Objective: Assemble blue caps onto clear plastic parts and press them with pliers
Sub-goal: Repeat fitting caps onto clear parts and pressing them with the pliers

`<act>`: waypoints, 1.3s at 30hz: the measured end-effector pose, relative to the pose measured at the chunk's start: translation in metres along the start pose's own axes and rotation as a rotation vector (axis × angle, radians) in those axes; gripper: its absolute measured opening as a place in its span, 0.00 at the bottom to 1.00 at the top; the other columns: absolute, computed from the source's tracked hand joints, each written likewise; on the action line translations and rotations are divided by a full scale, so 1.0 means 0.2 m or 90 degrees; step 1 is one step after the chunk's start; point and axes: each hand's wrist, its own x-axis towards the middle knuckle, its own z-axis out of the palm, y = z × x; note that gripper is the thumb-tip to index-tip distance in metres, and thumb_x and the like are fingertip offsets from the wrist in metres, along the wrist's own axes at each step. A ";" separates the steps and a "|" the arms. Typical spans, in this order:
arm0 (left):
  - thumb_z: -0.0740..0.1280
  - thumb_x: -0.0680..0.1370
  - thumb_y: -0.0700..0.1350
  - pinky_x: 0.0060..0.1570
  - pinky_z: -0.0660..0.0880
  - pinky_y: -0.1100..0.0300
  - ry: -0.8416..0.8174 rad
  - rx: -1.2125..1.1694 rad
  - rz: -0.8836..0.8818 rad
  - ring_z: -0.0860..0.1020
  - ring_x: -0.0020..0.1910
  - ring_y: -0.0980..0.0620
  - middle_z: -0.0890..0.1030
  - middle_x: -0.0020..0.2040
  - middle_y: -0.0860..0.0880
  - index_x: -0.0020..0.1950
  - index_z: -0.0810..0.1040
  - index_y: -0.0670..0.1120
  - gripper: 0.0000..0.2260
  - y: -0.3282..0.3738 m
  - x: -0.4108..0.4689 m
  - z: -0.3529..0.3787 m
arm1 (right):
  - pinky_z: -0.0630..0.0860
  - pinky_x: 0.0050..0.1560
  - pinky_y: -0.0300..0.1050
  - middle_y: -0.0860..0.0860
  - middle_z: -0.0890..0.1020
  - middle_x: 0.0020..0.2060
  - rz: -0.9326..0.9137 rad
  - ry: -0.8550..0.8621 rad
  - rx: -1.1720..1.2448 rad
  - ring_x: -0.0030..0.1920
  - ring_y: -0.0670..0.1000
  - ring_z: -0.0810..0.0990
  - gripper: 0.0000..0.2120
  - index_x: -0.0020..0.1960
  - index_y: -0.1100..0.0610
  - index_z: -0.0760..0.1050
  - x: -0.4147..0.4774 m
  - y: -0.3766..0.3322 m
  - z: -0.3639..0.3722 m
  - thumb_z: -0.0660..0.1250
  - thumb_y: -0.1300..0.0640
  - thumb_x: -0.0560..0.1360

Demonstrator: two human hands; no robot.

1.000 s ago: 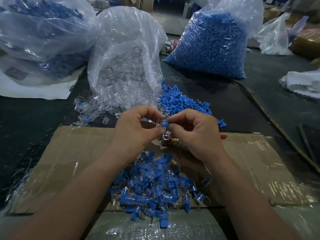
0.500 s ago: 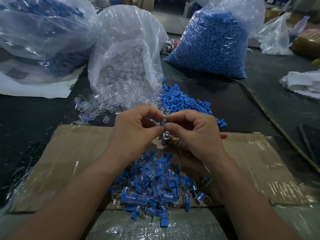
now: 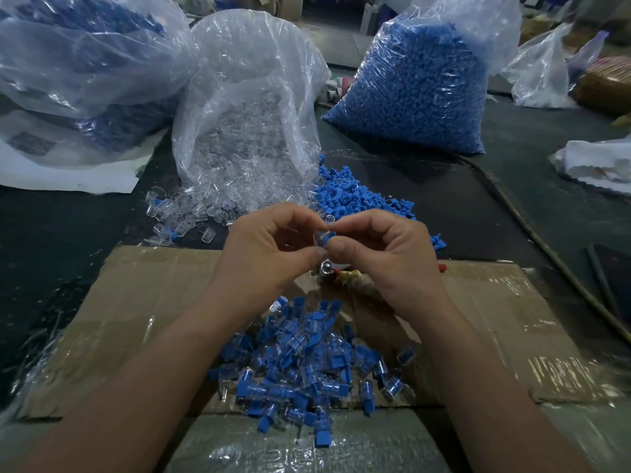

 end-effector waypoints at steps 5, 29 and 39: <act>0.73 0.63 0.43 0.38 0.78 0.66 0.011 -0.020 0.002 0.81 0.35 0.57 0.82 0.36 0.54 0.38 0.79 0.53 0.08 0.01 -0.01 0.00 | 0.77 0.39 0.34 0.44 0.83 0.34 -0.042 0.004 -0.031 0.37 0.42 0.81 0.08 0.42 0.53 0.79 0.00 0.01 0.00 0.71 0.59 0.63; 0.71 0.67 0.31 0.38 0.79 0.63 -0.008 -0.047 -0.093 0.82 0.36 0.50 0.82 0.36 0.47 0.39 0.79 0.47 0.11 0.04 -0.01 -0.01 | 0.77 0.45 0.34 0.40 0.82 0.40 -0.107 -0.010 -0.142 0.42 0.40 0.81 0.11 0.46 0.47 0.78 0.01 0.06 -0.03 0.71 0.58 0.66; 0.69 0.63 0.39 0.29 0.77 0.64 -0.047 -0.173 -0.207 0.81 0.29 0.51 0.82 0.31 0.45 0.40 0.78 0.42 0.07 0.05 0.00 -0.02 | 0.77 0.46 0.35 0.40 0.80 0.42 -0.146 -0.014 -0.225 0.44 0.41 0.81 0.16 0.48 0.47 0.77 0.01 0.06 -0.02 0.72 0.63 0.67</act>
